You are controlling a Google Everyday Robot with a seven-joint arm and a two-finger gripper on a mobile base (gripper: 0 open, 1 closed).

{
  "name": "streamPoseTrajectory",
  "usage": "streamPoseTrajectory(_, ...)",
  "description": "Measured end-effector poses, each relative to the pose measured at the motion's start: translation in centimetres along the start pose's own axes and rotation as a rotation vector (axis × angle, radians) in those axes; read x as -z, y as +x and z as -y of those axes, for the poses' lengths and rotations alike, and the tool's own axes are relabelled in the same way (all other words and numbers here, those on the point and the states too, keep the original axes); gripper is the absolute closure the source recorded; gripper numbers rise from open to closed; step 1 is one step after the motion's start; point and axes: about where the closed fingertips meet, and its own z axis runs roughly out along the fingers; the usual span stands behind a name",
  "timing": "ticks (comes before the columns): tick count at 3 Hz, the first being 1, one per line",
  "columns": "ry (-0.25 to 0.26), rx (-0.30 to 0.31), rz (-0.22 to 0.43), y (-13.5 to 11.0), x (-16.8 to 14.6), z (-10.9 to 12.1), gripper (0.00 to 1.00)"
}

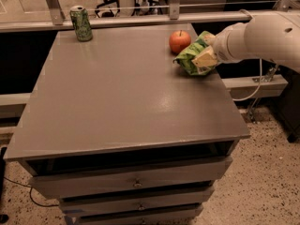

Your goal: Move green rice chip bag near apple

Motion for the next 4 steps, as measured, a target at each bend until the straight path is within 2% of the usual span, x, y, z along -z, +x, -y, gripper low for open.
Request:
streamPoseTrajectory(2,-0.007,-0.008,-0.003,0.4,-0.6,-0.5,0.15)
streamPoseTrajectory(3,-0.013,-0.016,0.006,0.3,-0.7,-0.7,0.0)
streamPoseTrajectory(4,-0.036,-0.03,0.017,0.3,-1.2,-1.5,0.0)
